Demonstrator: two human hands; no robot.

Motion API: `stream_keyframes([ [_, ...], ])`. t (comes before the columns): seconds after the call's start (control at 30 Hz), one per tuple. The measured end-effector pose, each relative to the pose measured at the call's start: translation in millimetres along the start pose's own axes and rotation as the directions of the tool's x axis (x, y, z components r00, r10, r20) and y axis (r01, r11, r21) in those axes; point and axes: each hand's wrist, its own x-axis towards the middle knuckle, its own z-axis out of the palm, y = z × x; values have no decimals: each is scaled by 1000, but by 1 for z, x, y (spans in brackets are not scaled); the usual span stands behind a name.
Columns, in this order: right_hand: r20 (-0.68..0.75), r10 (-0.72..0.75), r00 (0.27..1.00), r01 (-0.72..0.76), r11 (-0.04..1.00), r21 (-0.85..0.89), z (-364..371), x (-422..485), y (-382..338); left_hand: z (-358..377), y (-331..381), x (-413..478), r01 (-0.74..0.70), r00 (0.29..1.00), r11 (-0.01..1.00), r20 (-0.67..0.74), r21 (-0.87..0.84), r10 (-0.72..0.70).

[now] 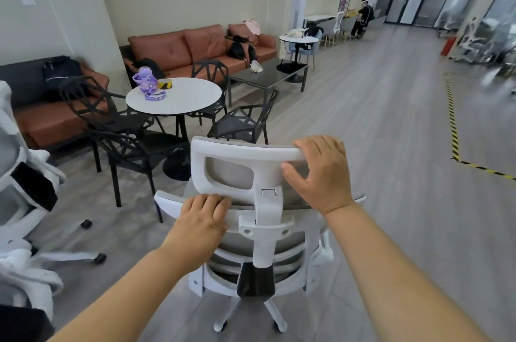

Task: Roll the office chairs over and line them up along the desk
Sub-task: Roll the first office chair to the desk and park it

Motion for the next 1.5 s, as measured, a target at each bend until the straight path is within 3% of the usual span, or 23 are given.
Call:
stream_keyframes([
  [0.6,-142,94,985,-137,935,-329,-11,7,195,69,91,195,-242,969,955,-88,-170,230],
  [0.97,-166,133,977,-189,902,-388,-17,22,346,115,171,335,-304,953,922,-85,-239,292],
  [1.27,-103,220,970,-243,876,-417,-21,42,463,151,226,443,-347,938,911,-91,-225,335],
  [1.5,-116,269,956,-291,831,-473,-4,65,542,189,245,537,-433,896,876,-207,-214,393],
])
